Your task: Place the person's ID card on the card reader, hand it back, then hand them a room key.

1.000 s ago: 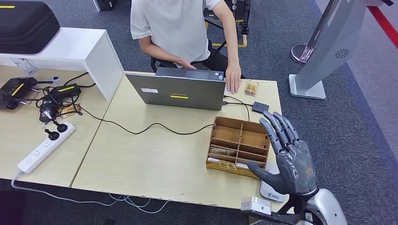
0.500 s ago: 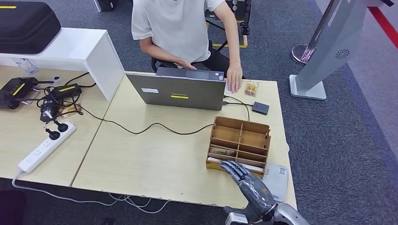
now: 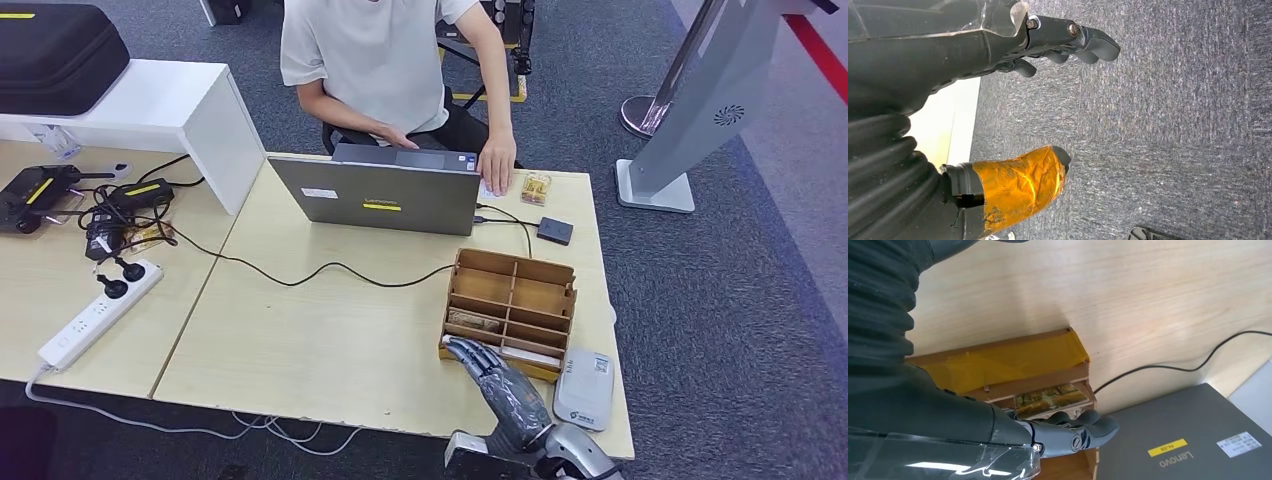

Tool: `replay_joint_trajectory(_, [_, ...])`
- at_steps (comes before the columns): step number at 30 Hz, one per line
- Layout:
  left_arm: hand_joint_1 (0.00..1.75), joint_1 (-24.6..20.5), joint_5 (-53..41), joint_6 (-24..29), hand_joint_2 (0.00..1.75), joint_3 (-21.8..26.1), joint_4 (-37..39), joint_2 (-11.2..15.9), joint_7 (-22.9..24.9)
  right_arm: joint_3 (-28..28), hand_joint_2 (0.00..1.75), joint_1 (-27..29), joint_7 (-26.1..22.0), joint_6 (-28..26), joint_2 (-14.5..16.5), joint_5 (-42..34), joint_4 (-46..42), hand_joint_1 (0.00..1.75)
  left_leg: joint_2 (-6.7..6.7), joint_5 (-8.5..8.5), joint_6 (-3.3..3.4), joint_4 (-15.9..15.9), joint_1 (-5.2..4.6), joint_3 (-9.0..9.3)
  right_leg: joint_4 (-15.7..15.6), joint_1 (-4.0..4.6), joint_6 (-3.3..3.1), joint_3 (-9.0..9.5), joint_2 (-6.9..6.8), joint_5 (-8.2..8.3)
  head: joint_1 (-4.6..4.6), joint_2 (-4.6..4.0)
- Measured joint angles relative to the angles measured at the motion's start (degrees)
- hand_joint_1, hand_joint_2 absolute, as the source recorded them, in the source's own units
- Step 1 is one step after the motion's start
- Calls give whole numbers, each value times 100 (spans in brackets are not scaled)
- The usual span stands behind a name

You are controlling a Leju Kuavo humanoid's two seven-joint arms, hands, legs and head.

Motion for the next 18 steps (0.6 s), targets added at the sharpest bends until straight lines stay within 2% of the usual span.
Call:
replay_joint_trajectory(7, [0,0,-12,-11,175,-1,0,-2,-5,-16,175,-146,0,-91,254,43,186,0,-1,1,-2,0,0,0,0,0,0,0,0,0,-1,0])
replay_joint_trajectory(18, [0,1,-32,-11,175,-1,0,-2,-5,-23,175,-182,-3,-108,330,56,280,0,-1,0,-1,0,-1,-1,0,0,0,0,-1,0,-1,0])
